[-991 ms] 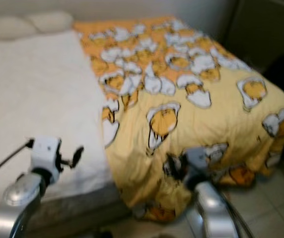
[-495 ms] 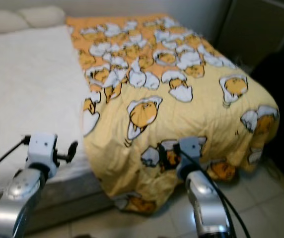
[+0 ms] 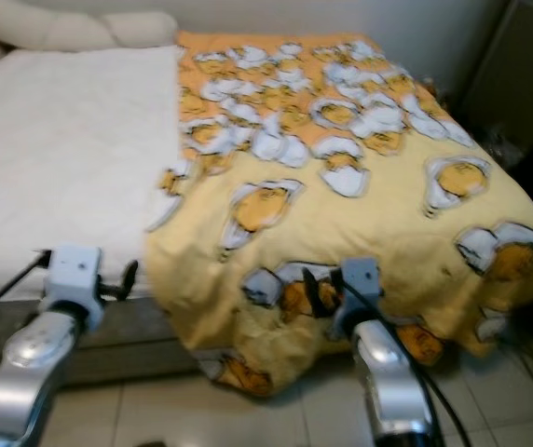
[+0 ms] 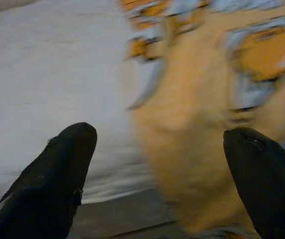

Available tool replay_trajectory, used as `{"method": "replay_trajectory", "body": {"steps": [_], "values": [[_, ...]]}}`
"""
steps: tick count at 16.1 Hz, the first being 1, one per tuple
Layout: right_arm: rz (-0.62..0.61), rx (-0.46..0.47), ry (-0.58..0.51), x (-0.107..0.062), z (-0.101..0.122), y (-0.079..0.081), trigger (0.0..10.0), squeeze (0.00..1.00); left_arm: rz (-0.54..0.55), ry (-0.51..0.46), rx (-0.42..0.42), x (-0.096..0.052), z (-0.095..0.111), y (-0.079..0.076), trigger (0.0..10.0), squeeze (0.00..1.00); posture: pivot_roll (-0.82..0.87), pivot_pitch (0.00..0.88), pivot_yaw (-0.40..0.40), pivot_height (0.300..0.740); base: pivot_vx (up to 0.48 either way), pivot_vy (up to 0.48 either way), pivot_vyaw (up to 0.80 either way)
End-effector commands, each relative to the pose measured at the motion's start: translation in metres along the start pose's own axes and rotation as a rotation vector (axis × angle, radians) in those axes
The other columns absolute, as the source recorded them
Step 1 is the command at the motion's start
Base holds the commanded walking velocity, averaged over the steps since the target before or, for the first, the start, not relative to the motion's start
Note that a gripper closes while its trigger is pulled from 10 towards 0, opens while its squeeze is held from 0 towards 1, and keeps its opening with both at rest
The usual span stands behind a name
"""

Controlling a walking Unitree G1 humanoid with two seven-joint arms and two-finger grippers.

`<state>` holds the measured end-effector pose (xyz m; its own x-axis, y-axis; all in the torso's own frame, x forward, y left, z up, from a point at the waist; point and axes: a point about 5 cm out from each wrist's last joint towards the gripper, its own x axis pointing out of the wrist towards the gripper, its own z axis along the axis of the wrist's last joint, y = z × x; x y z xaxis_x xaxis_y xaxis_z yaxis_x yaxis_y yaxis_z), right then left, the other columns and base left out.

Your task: Clean up the room

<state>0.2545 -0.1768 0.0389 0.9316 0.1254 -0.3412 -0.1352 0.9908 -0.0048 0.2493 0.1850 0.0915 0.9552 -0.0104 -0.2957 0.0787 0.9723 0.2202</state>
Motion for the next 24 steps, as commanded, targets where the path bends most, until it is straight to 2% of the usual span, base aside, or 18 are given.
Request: {"method": "replay_trajectory", "body": {"steps": [1,2,3,9,18,21,24], "values": [[-0.006,0.005,-0.028,0.001,0.005,0.000,10.0,1.00,0.011,-0.012,0.024,0.002,0.003,0.003,10.0,0.66,-0.01,0.000,0.009,0.740,0.000,-0.435,0.00],[-0.008,0.006,-0.027,0.001,0.004,0.000,10.0,1.00,0.008,-0.013,0.027,0.002,0.003,0.003,10.0,0.66,-0.01,0.000,0.008,0.740,0.000,-0.439,0.00],[-0.016,0.005,-0.020,0.001,0.002,0.000,10.0,0.00,0.003,-0.014,0.031,0.003,0.003,0.002,10.0,0.66,-0.01,0.000,0.008,0.740,0.000,-0.435,0.00],[-0.050,0.022,0.011,0.000,-0.007,-0.003,10.0,0.00,-0.013,-0.029,0.056,0.012,0.007,-0.001,10.0,0.67,-0.03,0.000,0.018,0.740,0.000,-0.433,0.00],[-0.037,0.039,0.046,-0.002,-0.016,0.001,10.0,0.00,-0.028,-0.046,0.107,0.013,0.011,-0.002,10.0,0.66,-0.01,0.000,-0.003,0.740,0.000,-0.429,0.00],[-0.047,0.039,0.044,-0.001,-0.014,-0.001,10.0,0.00,-0.036,-0.050,0.109,0.013,0.012,-0.005,10.0,0.66,-0.02,0.000,0.001,0.740,0.000,-0.419,0.00],[-0.051,0.049,0.053,-0.001,-0.015,0.000,10.0,0.00,-0.038,-0.050,0.079,0.013,0.013,-0.005,10.0,0.64,-0.01,0.000,-0.001,0.740,0.000,0.000,-0.51]]}}
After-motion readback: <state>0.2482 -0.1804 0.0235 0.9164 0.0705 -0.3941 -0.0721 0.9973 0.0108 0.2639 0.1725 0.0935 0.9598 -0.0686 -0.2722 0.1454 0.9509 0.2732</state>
